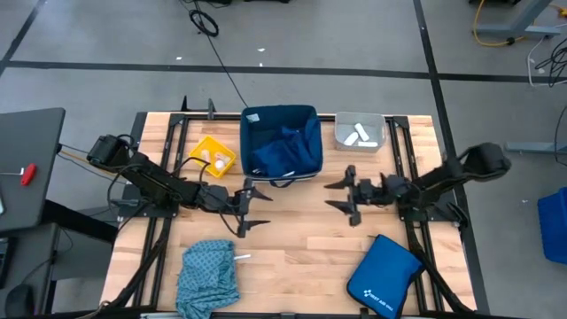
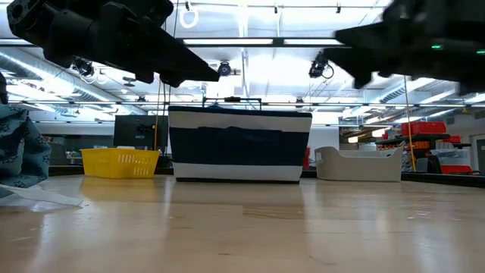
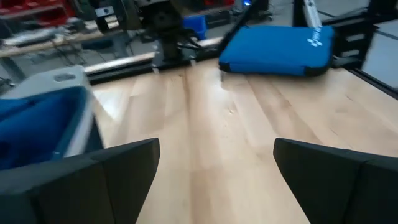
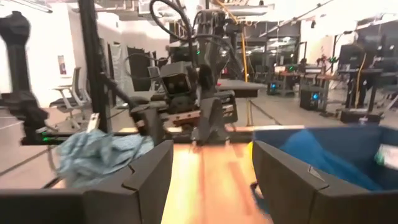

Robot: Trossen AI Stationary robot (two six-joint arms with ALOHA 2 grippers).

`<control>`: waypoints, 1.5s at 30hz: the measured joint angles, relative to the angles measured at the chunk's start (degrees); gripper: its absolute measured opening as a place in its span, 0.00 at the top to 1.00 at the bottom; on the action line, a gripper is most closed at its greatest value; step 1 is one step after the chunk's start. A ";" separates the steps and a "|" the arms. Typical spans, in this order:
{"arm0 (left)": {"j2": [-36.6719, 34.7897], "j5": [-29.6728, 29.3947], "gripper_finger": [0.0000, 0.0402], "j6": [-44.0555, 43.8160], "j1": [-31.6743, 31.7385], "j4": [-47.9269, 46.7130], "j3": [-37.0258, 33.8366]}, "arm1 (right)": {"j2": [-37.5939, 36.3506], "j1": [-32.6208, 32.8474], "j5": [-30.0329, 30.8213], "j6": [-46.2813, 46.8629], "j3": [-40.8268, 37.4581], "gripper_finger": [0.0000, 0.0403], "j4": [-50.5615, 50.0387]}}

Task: Pick & place medical supplies in basket/bin
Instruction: Put the blue printed patient gown into the blue bin

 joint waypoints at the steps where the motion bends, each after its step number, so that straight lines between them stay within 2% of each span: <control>1: -0.05 0.72 0.21 -0.40 -0.25 -0.74 0.00 | -1.62 1.57 1.26 0.48 -1.47 0.44 -0.43; 5: -1.88 4.95 0.21 -2.96 -2.74 -5.44 -0.04 | -5.43 6.97 6.49 1.45 -4.90 0.44 -2.22; 9: -5.05 9.39 0.21 -6.27 -6.12 -11.23 -0.02 | -5.76 10.61 10.31 0.99 -5.21 0.44 -4.09; 15: -11.10 16.62 0.21 -18.56 -9.57 -21.97 0.19 | -5.74 12.70 12.43 0.99 -5.23 0.44 -5.76; 19: -14.57 20.98 0.21 -26.44 -9.90 -40.00 3.81 | -5.74 13.04 12.41 0.99 -5.23 0.44 -6.23; 24: -15.86 23.17 0.21 -30.33 -10.02 -64.28 10.56 | -5.74 13.02 12.41 1.49 -5.23 0.44 -7.38; 29: -15.89 26.00 0.21 -33.89 -11.28 -77.52 14.50 | -5.74 13.00 12.39 1.93 -5.23 0.44 -7.58; 34: -15.80 26.88 0.21 -37.76 -12.83 -78.40 13.34 | -5.72 13.00 12.38 1.92 -5.23 0.44 -8.20; 40: -15.61 26.91 0.21 -41.56 -14.35 -70.02 10.17 | -5.72 13.00 12.35 1.91 -5.23 0.44 -8.79; 45: -14.08 26.95 0.21 -44.38 -15.64 -66.99 7.96 | -5.72 13.00 12.31 1.88 -5.23 0.44 -8.79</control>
